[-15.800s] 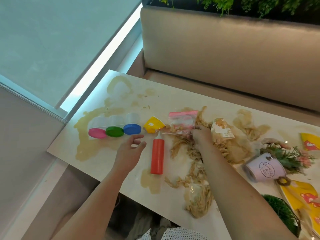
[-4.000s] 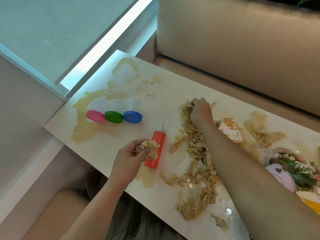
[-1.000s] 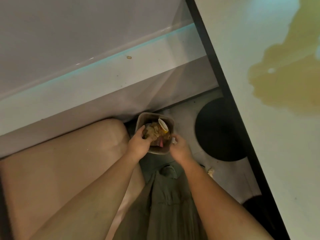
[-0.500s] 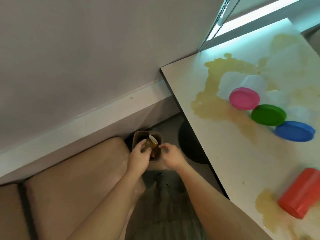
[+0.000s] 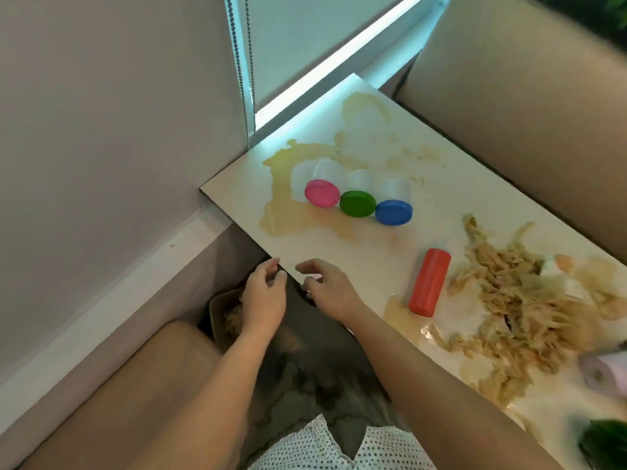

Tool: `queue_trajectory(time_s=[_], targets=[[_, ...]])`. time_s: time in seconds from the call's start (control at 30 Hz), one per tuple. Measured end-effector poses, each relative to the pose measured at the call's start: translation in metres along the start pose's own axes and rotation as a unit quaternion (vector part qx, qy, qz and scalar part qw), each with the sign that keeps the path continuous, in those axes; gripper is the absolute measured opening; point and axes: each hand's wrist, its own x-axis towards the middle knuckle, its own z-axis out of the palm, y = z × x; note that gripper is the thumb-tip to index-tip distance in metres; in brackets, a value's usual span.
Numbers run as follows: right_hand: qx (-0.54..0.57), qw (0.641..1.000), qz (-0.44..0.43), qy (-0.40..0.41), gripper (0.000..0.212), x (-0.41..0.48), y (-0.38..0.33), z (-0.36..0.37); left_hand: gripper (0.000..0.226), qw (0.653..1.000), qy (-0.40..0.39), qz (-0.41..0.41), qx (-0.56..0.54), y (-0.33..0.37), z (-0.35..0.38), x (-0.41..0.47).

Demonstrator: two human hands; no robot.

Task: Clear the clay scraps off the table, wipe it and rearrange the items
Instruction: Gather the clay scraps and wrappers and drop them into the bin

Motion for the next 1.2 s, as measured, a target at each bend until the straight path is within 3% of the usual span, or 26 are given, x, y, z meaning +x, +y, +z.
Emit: queue_trajectory(time_s=[0.3,0.43,0.7,1.0,1.1,1.2], targets=[[0.107,0.977,0.02,0.181,0.036,-0.067,0.057,-0.131,0.027,0.991,-0.099,0.076,0.049,0.066,0.112,-0.05],[0.061,0.961,0.046,0.267,0.036,-0.084,0.109,-0.187,0.025,0.985,-0.146,0.074,0.054,0.084,0.158,-0.08],[-0.126,0.958,0.129,0.224,0.069,-0.067,0.179,-0.275,0.027,0.973,-0.193,0.086,0.088,0.104,0.231,-0.137],[-0.284,0.946,0.133,0.08,0.06,-0.025,0.205,-0.314,0.025,0.981,-0.149,0.079,0.091,0.104,0.243,-0.173],[-0.338,0.93,0.098,0.108,0.054,-0.025,0.218,-0.31,0.024,0.985,-0.133,0.072,0.087,0.104,0.24,-0.177],[-0.323,0.934,0.056,0.145,0.038,-0.024,0.228,-0.312,0.023,0.987,-0.119,0.066,0.085,0.104,0.241,-0.179]])
